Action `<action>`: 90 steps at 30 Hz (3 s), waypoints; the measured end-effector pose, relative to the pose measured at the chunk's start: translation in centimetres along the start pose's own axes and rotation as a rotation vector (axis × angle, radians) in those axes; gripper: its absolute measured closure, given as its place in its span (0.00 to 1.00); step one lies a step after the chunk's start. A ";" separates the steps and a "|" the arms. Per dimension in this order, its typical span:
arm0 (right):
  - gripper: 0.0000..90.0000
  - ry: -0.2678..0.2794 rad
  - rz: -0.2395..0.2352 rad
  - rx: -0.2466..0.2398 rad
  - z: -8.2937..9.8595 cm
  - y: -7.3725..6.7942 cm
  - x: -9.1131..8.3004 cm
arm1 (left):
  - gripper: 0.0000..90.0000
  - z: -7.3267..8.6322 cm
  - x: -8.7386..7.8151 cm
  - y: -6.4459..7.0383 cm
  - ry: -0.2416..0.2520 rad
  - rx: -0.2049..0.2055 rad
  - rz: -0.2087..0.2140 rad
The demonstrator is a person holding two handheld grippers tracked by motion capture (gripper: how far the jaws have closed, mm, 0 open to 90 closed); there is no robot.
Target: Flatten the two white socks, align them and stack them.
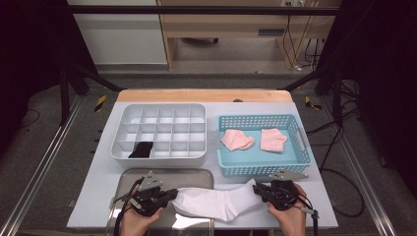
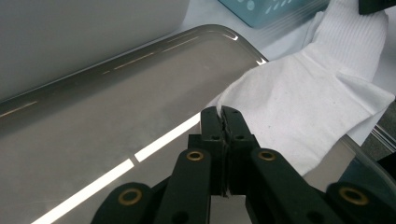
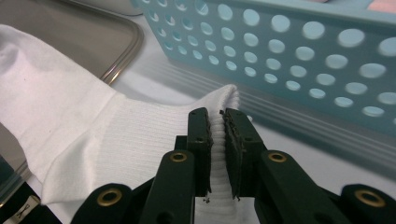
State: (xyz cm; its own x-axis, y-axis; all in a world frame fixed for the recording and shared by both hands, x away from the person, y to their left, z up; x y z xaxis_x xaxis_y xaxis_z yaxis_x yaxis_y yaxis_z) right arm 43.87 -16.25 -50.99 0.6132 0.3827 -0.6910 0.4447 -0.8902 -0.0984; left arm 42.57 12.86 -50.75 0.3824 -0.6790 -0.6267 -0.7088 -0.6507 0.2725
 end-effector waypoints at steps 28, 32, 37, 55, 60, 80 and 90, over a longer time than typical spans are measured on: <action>0.70 0.022 0.041 -0.023 1.7 0.8 0.1 | 0.78 1.1 0.8 -0.6 -0.009 -0.026 -0.021; 0.77 -0.006 0.036 -0.017 2.4 1.1 0.5 | 0.96 0.5 0.6 0.4 0.017 0.004 -0.014; 0.85 -0.004 0.034 -0.026 2.3 0.8 0.6 | 0.98 0.8 0.9 1.2 0.001 -0.002 0.001; 0.84 -0.068 0.023 0.001 3.1 0.6 1.2 | 0.87 2.2 2.2 0.8 -0.049 -0.008 -0.067; 0.90 -0.057 0.018 0.013 2.6 0.9 1.1 | 0.93 1.8 2.3 1.1 -0.038 0.001 -0.060; 0.69 0.118 0.097 0.037 0.9 2.8 -0.1 | 0.69 -1.6 1.0 1.0 0.116 0.069 -0.097; 0.68 0.113 0.076 0.034 1.2 2.2 -0.5 | 0.93 -3.9 3.1 3.7 0.111 0.104 -0.027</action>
State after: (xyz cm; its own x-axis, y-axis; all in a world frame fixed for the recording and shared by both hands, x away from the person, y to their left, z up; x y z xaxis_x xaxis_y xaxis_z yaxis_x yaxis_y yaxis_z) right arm 43.72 -18.71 -51.69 0.7147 0.3372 -0.6128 0.3731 -0.9249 -0.0739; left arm 43.45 7.05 -48.88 0.4614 -0.6986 -0.5468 -0.7527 -0.6345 0.1755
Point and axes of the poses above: each handheld gripper's, and its own axes: x roughly forward along the jaws, z roughly out of its underside, y roughly to its right, the point moved 9 cm from there along x, roughly forward along the jaws, and after that the axes turned 7 degrees about z, right-handed, at the moved point
